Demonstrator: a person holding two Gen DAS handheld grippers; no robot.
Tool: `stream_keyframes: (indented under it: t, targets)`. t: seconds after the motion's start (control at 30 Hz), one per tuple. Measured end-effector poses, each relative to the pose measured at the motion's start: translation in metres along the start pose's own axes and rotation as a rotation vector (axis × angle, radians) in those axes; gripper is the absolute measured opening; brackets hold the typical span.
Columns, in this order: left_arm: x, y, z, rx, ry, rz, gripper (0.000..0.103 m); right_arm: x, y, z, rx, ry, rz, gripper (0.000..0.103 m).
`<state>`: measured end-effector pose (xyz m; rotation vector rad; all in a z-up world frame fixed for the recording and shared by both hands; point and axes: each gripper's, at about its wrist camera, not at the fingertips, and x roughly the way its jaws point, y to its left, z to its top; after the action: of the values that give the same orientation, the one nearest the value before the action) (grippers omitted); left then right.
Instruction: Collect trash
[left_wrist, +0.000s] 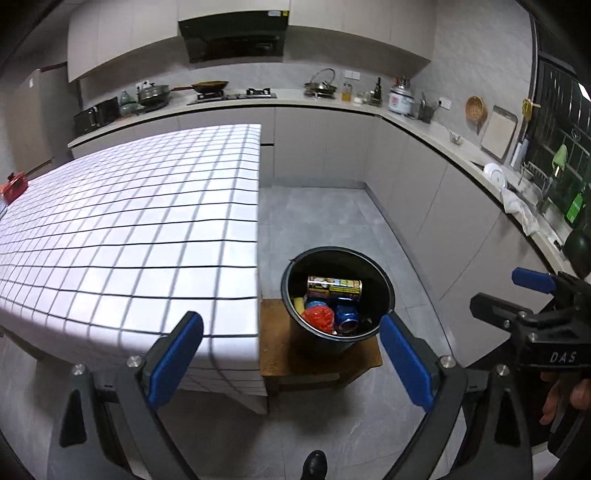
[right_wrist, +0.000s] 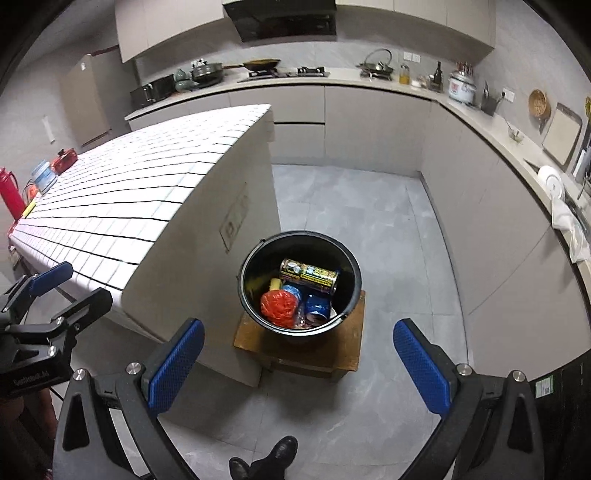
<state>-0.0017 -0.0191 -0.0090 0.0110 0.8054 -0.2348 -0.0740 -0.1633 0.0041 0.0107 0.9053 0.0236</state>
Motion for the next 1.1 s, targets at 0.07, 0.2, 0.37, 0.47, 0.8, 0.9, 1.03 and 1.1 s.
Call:
stream_keyframes:
  t: [0.07,0.2,0.37,0.47,0.8,0.9,1.03,1.1]
  targets:
    - [-0.001,0.005,0.0,-0.008,-0.007,0.01,0.097,-0.003,0.004,0.002,-0.007,-0.01,0.003,0.103]
    - [-0.002,0.008,0.003,-0.015,-0.019,0.021,0.097,-0.006,0.007,0.007,-0.008,-0.03,0.009,0.103]
    - [-0.005,0.008,0.006,-0.012,-0.039,0.017,0.097,-0.01,0.01,0.015,-0.017,-0.051,0.008,0.103]
    - [-0.006,0.008,0.008,-0.011,-0.048,0.012,0.097,-0.011,0.012,0.017,-0.022,-0.057,0.009,0.103]
    - [-0.005,0.011,0.01,-0.012,-0.051,0.007,0.097,-0.009,0.013,0.02,-0.024,-0.055,0.008,0.103]
    - [-0.006,0.01,0.01,-0.011,-0.051,0.008,0.097,-0.009,0.014,0.019,-0.024,-0.053,0.01,0.103]
    - [-0.006,0.011,0.01,-0.01,-0.048,0.009,0.097,-0.008,0.013,0.019,-0.022,-0.053,0.012,0.103]
    - [-0.007,0.012,0.011,-0.009,-0.049,0.009,0.097,-0.008,0.013,0.019,-0.021,-0.055,0.012,0.103]
